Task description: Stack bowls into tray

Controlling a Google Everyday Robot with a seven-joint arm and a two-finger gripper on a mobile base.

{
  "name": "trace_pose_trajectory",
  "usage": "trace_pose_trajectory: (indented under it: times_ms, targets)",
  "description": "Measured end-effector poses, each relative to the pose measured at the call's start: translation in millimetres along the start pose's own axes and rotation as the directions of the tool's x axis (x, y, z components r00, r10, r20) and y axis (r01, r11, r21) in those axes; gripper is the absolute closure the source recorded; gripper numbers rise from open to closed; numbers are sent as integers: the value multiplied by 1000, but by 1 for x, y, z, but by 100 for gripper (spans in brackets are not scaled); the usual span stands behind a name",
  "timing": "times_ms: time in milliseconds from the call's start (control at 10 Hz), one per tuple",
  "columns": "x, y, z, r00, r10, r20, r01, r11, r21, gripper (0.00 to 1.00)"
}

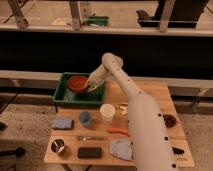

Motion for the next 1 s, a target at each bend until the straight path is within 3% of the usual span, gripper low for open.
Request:
trace_pose_trajectory:
  times_ms: [200,400,1000]
  targets:
    - [1,-1,1,1000,-4,1,4,1000,-1,100]
    - [1,-2,2,1000,-4,11,5,1000,-9,90]
    - [2,-5,3,1000,-2,4,2,1000,-23,30]
